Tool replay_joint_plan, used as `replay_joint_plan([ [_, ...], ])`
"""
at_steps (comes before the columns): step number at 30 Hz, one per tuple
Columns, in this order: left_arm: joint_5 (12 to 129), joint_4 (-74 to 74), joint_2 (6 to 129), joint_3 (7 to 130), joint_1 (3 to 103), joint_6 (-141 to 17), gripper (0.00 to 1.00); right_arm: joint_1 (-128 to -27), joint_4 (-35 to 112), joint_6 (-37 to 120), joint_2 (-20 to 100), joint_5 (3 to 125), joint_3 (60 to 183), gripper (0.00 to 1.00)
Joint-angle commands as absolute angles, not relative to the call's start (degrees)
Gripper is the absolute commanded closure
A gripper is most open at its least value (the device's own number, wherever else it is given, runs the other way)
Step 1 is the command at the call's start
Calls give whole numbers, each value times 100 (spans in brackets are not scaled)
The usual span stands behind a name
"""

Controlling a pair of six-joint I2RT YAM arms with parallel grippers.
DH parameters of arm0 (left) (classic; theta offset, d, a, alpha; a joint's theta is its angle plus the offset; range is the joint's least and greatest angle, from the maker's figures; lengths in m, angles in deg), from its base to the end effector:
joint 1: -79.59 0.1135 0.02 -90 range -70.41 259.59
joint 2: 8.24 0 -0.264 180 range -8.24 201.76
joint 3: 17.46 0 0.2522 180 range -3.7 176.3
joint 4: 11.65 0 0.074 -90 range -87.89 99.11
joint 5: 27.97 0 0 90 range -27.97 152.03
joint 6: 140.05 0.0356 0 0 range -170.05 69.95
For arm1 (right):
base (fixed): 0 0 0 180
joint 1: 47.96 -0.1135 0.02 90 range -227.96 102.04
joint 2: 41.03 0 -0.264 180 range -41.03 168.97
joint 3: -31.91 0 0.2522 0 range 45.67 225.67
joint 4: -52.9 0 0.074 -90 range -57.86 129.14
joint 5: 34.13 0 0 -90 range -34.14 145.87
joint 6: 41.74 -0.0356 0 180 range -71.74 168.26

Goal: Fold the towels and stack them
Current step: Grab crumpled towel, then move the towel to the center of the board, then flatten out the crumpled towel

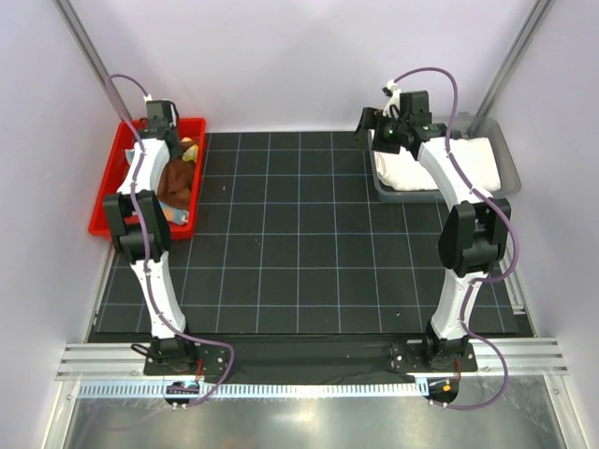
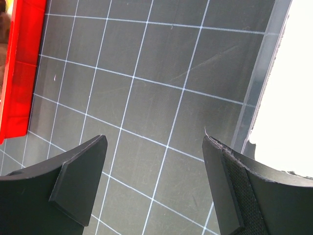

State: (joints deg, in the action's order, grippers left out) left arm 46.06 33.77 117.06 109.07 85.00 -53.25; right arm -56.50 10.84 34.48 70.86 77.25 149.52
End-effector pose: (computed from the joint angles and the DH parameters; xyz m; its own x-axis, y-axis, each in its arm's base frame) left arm 0.4991 0.0571 0.2589 -0.6768 -0.1180 -0.7266 -0.3253 0.9334 0.1515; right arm 0.4487 0.0805 0.3201 -0.6712 0.1235 -0.7309 -0.2768 0.8730 0.4017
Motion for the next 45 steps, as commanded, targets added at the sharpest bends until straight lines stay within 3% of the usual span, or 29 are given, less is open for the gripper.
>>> replay_joint_plan([
  [1,4533,3551,10770,10881,8399,-5418,100,-5684,1224,3341,6760,7845,14920,14],
  [7,4777,3946,9727,10941,8118,-5664,100,-5693,1093,3121,6716,7907,14867,14],
  [15,7419,4166,7827,10794,6951,-6744,100,-6184,-489,3418,5295,7232,14737,13],
  [22,8523,3333,6709,7931,5756,-8107,100,-6554,-472,3429,3608,6905,12778,13],
  [29,8822,2305,7498,6179,5059,-8582,100,-7001,124,2963,2875,6722,11064,20],
  [35,8673,2478,8509,6371,5068,-8310,86,-7783,598,2875,3349,6465,10536,31],
  [38,8558,2988,8834,6678,5068,-8047,68,-8416,915,2997,3630,6326,10412,34],
  [45,8074,3174,8362,6416,5208,-7932,55,-9550,1584,2646,4422,5869,10710,44],
])
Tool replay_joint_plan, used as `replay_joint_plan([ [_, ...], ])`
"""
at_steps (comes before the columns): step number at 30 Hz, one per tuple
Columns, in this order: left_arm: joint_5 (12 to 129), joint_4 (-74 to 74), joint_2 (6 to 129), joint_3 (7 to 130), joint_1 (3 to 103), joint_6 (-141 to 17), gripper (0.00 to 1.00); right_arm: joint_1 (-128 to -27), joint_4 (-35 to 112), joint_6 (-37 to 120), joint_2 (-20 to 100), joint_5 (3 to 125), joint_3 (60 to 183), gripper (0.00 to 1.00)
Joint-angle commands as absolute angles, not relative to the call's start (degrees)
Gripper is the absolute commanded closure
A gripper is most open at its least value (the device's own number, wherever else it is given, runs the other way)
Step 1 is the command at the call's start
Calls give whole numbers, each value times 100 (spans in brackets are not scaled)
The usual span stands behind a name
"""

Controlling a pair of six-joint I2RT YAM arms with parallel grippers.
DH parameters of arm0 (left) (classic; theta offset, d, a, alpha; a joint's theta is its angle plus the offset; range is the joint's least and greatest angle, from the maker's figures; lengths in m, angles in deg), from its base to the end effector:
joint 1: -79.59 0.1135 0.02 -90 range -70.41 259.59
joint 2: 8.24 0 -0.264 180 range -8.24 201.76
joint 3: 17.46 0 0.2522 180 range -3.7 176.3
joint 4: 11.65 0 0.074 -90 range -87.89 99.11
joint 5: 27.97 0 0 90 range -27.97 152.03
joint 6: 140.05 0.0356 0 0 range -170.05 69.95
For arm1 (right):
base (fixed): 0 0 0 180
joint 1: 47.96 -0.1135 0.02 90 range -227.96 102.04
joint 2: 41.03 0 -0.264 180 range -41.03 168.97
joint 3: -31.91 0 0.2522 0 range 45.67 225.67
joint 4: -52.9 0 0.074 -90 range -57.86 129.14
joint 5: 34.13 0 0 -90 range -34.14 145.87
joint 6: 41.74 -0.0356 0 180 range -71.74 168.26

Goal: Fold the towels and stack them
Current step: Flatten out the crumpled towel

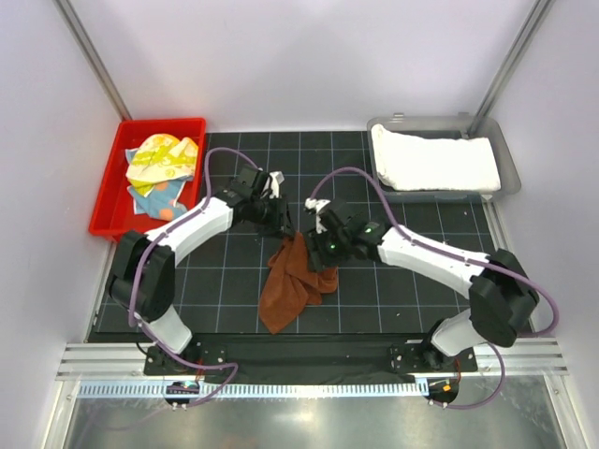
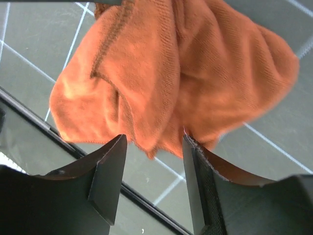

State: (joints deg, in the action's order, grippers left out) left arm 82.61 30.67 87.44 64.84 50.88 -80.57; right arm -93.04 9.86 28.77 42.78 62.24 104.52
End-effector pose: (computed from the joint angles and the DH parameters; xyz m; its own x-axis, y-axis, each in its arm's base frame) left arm 0.3027 -0.1801 0.2292 -0.9408 -0.0268 -0.3380 0.1691 0.8269 -0.5363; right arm 0.2111 0.2172 0.2382 -0.7902 -0.3229 -0.5209 -0.5154 0.8100 0.2799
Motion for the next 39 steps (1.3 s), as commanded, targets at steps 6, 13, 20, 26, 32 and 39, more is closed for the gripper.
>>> replay_joint_plan([
  [6,8680,2946,8361,6091,5542,-8098,55,-11061,2041,3181,4720,3919,10842,50],
  [13,9226,2611,8510,5958,5648,-8318,53,-11520,2340,3376,5485,2924,11237,51],
  [20,9305,2488,8607,6037,5657,-8477,53,-11625,2375,3499,5925,2352,11291,55],
  [26,9297,2488,8651,6055,5665,-8520,52,-11625,2612,3385,5978,2756,11220,57],
  [32,9253,2479,8660,6046,5674,-8547,52,-11634,2675,3305,6118,2644,11141,47],
  [39,9156,2514,8546,6020,5674,-8556,51,-11617,2280,3305,5970,2055,11211,90],
])
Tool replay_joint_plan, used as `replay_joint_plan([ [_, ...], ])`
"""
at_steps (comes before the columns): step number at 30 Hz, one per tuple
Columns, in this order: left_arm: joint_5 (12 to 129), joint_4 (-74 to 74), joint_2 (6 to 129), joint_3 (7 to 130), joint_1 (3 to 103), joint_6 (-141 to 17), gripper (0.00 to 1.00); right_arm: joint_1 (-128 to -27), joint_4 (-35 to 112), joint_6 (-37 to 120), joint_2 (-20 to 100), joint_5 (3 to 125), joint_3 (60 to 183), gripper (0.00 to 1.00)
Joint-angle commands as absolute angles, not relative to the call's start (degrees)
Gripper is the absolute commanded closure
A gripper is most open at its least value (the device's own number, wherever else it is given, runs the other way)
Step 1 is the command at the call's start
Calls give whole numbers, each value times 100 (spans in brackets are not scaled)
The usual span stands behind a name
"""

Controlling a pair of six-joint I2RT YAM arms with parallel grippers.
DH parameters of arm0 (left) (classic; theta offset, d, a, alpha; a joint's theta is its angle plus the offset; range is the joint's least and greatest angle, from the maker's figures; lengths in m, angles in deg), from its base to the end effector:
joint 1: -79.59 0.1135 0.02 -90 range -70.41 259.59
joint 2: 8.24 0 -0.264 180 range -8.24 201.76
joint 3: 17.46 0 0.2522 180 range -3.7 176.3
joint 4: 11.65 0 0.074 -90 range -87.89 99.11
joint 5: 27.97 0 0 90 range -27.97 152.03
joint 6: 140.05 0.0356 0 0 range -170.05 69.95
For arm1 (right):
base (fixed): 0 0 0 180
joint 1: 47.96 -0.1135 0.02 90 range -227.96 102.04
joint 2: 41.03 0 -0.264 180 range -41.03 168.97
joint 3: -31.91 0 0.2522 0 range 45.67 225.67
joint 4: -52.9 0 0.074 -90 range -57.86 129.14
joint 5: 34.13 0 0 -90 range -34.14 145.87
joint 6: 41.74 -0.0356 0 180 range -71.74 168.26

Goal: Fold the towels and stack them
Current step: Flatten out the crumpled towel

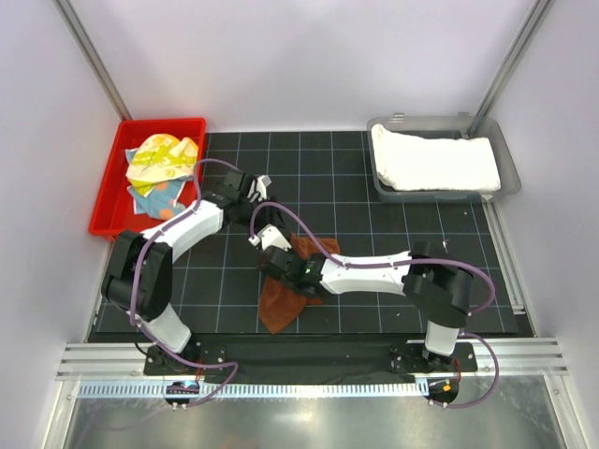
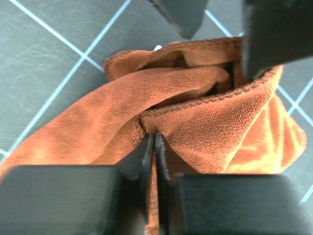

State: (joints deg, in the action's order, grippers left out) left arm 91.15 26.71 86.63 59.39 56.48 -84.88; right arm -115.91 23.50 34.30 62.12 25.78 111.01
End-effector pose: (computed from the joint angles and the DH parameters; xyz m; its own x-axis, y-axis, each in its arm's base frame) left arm 0.3063 -0.1496 0.2110 -0.9661 -0.1302 -0.2230 0.0474 0.7594 -0.6489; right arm 0.1565 0.3388 0.1836 -0.4591 -0.5775 -0.6751 -0.5967 0.7634 -0.2472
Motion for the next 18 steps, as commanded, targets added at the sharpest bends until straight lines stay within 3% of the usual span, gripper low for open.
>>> replay_joint_plan([
  [1,9130,2540,8537,6055,5692,-8530,51,-11591,2131,3227,5751,2045,11246,95],
  [2,9121,2636,8511,6125,5700,-8521,51,-11538,1860,3148,5593,2062,11246,99],
  [6,9085,2813,8458,6327,5753,-8451,49,-11073,1497,2735,4793,2535,11001,99],
  [11,8779,3383,8405,6749,5788,-7952,44,-9808,1409,2452,3941,3854,10491,99],
  [18,8347,4158,8282,7294,5850,-7098,38,-8192,1224,2760,3807,4786,10104,99],
])
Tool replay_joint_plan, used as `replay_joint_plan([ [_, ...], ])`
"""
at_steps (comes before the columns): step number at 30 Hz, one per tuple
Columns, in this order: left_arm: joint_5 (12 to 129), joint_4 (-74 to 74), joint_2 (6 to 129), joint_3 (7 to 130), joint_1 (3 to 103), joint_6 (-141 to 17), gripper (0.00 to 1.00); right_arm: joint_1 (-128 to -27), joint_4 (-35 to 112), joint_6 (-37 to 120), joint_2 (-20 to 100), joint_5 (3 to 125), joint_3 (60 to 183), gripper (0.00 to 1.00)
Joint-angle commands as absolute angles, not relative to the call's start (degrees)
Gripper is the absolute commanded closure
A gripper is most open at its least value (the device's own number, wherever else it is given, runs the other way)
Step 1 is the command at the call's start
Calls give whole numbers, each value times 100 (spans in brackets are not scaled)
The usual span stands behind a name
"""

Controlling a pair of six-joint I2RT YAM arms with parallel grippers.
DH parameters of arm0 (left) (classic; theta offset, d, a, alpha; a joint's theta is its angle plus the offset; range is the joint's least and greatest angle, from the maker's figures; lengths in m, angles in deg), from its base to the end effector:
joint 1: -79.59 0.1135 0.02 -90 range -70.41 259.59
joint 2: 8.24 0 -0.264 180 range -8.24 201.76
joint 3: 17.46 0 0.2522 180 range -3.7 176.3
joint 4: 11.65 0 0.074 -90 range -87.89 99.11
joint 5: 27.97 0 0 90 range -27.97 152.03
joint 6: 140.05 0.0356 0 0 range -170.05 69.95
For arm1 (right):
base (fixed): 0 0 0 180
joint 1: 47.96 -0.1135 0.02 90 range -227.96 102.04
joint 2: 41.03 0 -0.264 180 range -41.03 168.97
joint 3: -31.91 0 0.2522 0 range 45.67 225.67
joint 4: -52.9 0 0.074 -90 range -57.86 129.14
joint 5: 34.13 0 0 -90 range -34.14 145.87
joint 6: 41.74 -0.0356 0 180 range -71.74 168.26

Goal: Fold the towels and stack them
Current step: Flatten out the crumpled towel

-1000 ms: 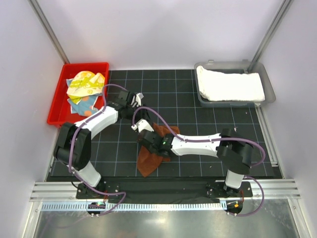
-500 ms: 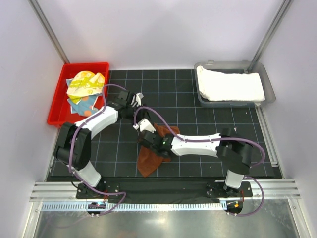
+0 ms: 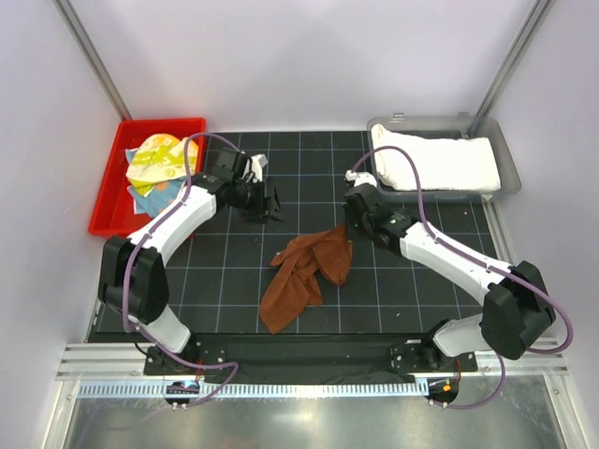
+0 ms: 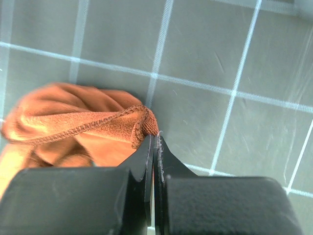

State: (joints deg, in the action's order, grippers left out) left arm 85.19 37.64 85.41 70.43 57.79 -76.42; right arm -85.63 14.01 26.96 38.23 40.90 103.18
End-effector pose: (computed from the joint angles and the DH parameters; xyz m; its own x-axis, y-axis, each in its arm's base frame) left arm 0.3187 -0.1426 0.2642 -0.9264 -0.0693 -0.3701 0.1553 0.8251 -0.5433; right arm 0.2388 0.1728 0.2587 -0.7020 -0.0986 -0.7053 -0.2100 0.9750 0.0726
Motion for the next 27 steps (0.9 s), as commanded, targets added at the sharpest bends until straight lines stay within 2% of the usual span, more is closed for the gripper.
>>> replay_joint_plan([
  [1,8382,4166,8317,7312,5850,-7019,38,-8085,1250,2769,3824,4882,10008,99],
  [4,8557,4140,8509,7364,5850,-6755,38,-7777,1321,2787,3851,5111,9876,99],
  [8,9278,4027,8712,7260,5824,-6473,44,-7583,1400,2743,3991,5322,9858,99],
  [14,9235,3973,8616,6733,5753,-6236,46,-7503,1400,2707,4071,5384,9902,99],
  [19,8797,4395,8449,6504,5465,-5053,47,-7442,1365,2690,4088,5437,9884,99],
  [24,8418,3897,8213,6249,4998,-4329,46,-7267,1400,2541,4299,5446,9919,99],
  [27,8295,3832,8176,6187,4989,-4171,58,-7152,1531,2427,4492,5716,9937,99],
])
